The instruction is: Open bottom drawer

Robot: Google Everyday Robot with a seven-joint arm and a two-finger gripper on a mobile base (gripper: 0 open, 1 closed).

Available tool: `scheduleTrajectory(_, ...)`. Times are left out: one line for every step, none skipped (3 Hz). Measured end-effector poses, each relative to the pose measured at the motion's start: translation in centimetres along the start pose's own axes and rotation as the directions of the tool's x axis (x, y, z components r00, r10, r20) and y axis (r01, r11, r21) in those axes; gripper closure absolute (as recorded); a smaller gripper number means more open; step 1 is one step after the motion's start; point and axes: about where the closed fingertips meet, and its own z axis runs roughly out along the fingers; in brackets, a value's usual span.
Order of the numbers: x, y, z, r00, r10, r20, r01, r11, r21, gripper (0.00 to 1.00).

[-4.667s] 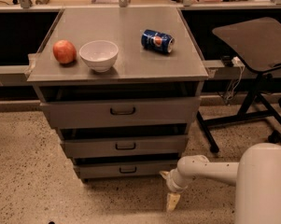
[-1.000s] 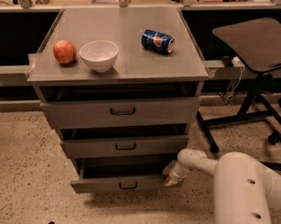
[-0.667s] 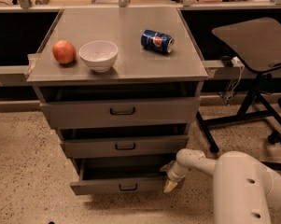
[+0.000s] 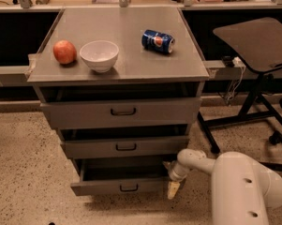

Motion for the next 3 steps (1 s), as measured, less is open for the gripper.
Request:
scheduleTrajectory(0.7,1.9,2.1,0.998,0.064,0.011,-0.063,0.9953,-0.074,0.19)
scheduleTrajectory(0.0,3.5,2.7,0.994,0.101,0.039,-0.096,0.9894,-0.109,0.49)
scheduleTrajectory(-0.1,3.5,2.7,0.994,0.101,0.039,-0.096,0.9894,-0.109,0.50)
